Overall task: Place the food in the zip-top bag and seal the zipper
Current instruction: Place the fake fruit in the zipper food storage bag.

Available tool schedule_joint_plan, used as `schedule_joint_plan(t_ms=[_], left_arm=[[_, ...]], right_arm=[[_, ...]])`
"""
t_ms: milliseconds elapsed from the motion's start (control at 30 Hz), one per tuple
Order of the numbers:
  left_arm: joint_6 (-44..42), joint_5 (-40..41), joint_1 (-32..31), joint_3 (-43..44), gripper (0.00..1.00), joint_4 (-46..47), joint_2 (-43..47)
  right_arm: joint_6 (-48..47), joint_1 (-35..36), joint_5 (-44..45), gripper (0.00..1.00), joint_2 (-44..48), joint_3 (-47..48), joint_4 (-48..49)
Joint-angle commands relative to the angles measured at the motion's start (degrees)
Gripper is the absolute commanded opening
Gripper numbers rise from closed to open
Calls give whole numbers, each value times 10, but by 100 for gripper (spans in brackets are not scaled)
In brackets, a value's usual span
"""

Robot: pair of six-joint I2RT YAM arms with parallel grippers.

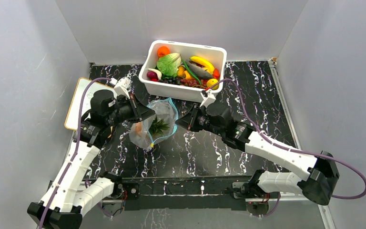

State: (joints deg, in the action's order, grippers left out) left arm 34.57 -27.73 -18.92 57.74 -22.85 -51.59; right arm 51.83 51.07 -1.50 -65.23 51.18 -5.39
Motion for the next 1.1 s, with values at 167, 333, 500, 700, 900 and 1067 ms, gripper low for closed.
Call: schedule_joint_plan(t_ms=[167,333,500,700,900,1067], left_arm=[[-91,46,-2,21,8,-38,15],[-156,39,-2,19,26,-65,-16],[-194,24,-2,46,48,-122,-40],[-223,-47,-3,45,70,-49,-34],[-255,38,-47,75,68,-62,-85],[-251,55,-68,51,64,-46,-101]], right_arm=[[-14,3,18,0,-7,-12,70],[-5,2,38,0,-16,-33,89],[10,2,44,0,-15,-42,88],[27,3,28,0,-28,-32,105],[27,2,23,0,-26,-28,100],[21,2,31,0,-31,-29,98]])
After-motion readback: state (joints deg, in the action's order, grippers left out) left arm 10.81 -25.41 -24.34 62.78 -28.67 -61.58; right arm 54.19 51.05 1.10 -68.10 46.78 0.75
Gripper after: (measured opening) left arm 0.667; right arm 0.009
